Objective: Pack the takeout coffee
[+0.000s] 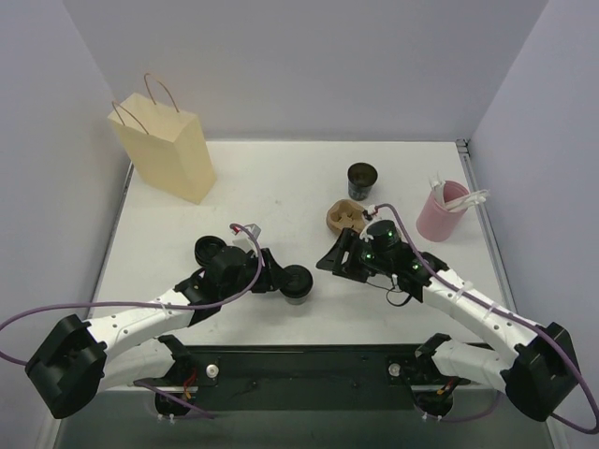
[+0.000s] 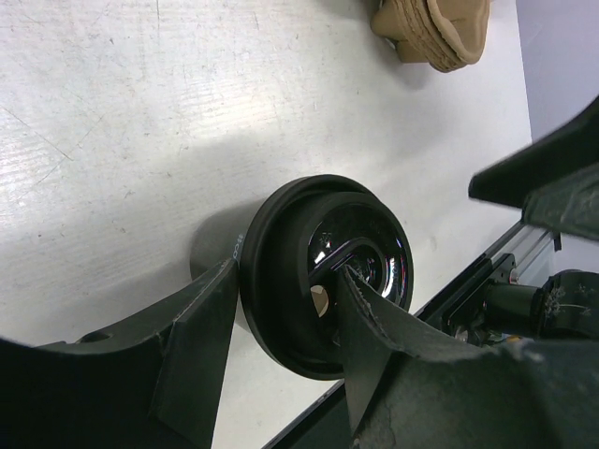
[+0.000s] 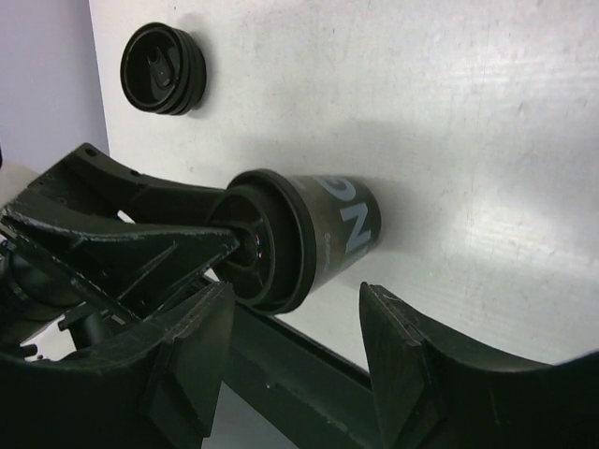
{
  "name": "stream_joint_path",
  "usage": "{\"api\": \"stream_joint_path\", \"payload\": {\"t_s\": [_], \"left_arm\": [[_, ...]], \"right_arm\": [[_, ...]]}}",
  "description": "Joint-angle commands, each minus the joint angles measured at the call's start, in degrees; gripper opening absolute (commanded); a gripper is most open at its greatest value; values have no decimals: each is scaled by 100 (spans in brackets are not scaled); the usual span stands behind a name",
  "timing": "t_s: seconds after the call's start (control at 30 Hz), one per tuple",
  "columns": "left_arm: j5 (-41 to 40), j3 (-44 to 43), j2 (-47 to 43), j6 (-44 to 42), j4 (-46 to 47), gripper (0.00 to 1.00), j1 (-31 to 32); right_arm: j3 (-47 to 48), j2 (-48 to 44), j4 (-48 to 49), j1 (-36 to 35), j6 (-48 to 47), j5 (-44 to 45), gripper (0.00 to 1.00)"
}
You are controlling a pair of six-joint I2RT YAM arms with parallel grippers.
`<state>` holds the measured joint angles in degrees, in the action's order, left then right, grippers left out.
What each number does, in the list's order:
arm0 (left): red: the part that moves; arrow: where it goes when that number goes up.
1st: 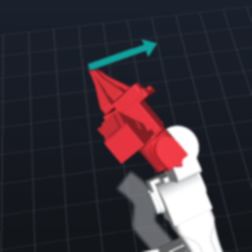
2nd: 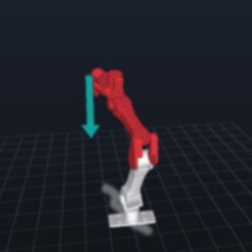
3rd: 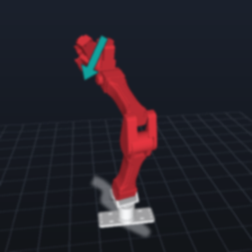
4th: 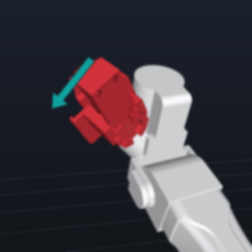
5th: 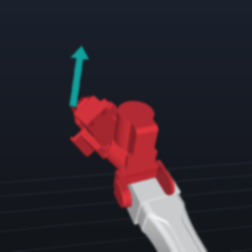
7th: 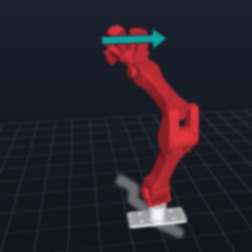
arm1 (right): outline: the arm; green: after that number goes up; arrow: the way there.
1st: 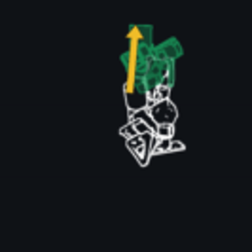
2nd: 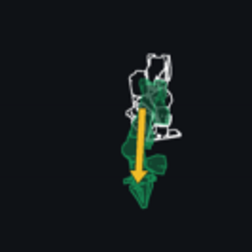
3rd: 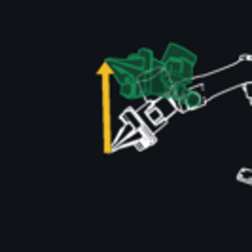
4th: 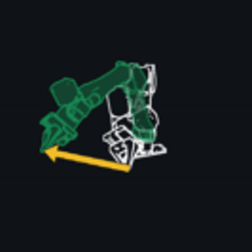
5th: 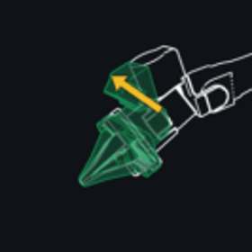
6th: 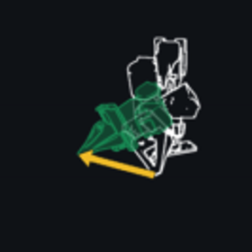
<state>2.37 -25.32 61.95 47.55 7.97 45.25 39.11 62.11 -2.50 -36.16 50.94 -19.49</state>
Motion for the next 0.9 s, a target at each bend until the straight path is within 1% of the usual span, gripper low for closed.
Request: {"api": "stream_joint_path", "payload": {"t_s": [0.0,0.27,0.37,0.57,0.6,0.87], "left_arm": [[-193,229,71,-97,-726,55,97],[-193,247,98,-44,-674,55,150],[-185,256,141,-26,-656,54,177],[-351,282,186,9,-586,55,229],[-351,291,194,35,-568,55,221],[-413,370,186,105,-489,54,291]], "right_arm": [[-430,-357,206,-435,1153,638,55],[-975,-427,1347,-1163,1963,1375,52],[-1064,-445,1524,-1305,2104,1596,50],[-1064,-349,1551,-1648,2315,1904,49],[-1064,-340,1516,-1701,2350,2105,49],[-1055,-208,1209,-2114,2614,2660,49]]}}
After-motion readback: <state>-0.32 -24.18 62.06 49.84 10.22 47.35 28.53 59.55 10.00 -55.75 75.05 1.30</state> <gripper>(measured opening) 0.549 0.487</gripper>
